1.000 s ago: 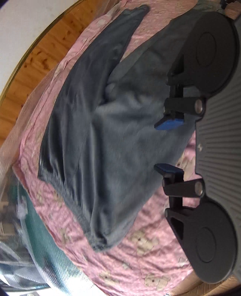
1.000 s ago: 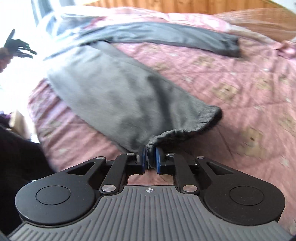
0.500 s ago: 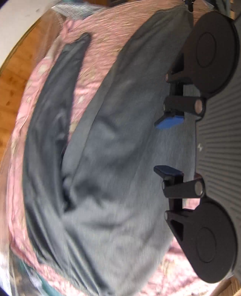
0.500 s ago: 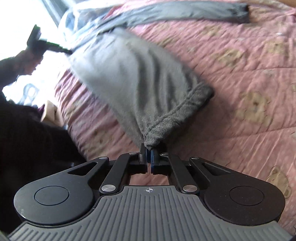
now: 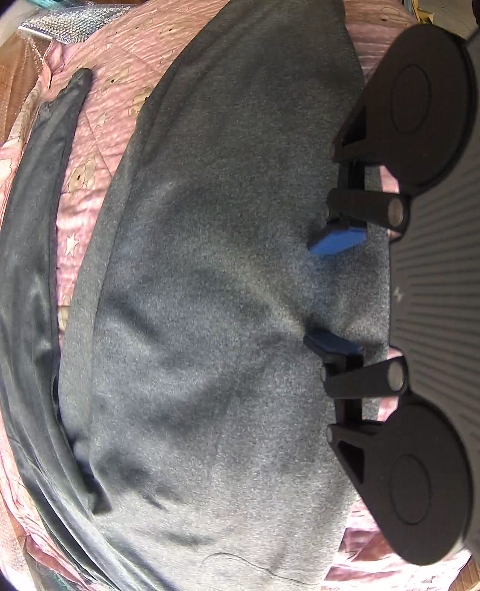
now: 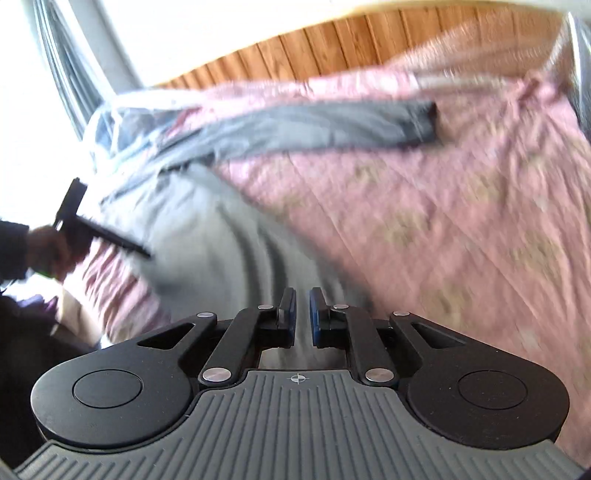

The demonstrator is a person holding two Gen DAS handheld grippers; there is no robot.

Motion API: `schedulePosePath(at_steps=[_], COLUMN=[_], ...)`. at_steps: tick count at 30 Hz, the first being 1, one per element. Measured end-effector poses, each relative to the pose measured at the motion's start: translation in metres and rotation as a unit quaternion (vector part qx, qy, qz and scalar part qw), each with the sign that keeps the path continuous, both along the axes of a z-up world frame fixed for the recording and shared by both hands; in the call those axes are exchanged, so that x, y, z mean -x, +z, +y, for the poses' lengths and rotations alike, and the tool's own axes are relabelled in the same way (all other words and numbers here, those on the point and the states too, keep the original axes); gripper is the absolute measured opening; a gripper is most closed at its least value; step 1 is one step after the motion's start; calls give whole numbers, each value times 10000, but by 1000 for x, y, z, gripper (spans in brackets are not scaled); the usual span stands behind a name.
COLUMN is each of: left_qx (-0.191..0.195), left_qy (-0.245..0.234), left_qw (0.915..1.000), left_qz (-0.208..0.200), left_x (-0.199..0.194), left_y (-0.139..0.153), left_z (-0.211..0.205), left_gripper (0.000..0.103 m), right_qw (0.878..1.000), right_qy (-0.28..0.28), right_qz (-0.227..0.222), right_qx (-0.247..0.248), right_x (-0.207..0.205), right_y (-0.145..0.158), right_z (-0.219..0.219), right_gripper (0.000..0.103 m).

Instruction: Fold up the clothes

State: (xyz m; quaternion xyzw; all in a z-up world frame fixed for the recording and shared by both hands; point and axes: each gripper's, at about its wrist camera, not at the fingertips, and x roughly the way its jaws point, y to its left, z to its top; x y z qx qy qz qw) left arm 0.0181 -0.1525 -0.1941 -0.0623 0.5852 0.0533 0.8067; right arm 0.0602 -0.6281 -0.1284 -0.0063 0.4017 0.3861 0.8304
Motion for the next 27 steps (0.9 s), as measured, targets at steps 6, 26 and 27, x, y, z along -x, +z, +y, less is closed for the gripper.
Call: schedulePosePath(at_steps=[6, 26, 27], left_qx=[118, -130, -152], left_qy=[38, 2702, 2721], left_qw=[9999, 9601, 9601], left_qz=[-91, -707, -629], left_x=[5, 47, 51], left_y=[19, 37, 32], left_z=[15, 377, 395], left_gripper=[47, 48, 48], right_qw=[9862, 9596, 9529], right_qy=[-65, -1840, -2188], right_qz=[179, 454, 610], right_qx=[1645, 2079, 2008], right_x=[-12, 30, 33], right_y=[-65, -67, -68], right_z=[42, 124, 108], right_gripper=[7, 49, 48])
